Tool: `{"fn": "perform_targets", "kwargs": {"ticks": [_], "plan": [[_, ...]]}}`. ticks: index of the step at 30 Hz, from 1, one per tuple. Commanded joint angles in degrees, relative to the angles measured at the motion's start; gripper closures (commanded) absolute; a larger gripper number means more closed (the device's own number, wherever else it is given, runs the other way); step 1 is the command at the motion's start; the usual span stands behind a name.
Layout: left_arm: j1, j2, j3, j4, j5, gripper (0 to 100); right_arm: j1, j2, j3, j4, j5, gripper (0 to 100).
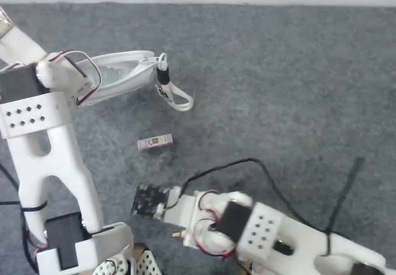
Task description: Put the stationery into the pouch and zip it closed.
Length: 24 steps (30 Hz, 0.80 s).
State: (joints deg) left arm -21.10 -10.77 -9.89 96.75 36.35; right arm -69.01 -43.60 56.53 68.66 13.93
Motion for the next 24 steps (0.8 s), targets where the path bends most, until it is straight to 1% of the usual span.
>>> {"fn": "perform_targets", "kwargs": {"ticks": [1,6,13,24], "plan": [[-1.76,-3.78,-0.22,-2.02,1.05,99,-3.03,5.67,-0.53,-3.12,-0.62,85.7],[-4.75,-3.69,-0.22,-3.08,1.05,99,-4.09,12.35,-0.53,-5.93,-0.62,86.1],[-4.84,-3.69,-0.22,-2.99,1.05,99,-3.91,20.35,-0.79,-10.15,-0.18,86.1],[-4.84,-3.69,-0.22,-2.99,1.05,99,-3.56,21.76,-2.02,-8.66,-0.18,86.1]]}}
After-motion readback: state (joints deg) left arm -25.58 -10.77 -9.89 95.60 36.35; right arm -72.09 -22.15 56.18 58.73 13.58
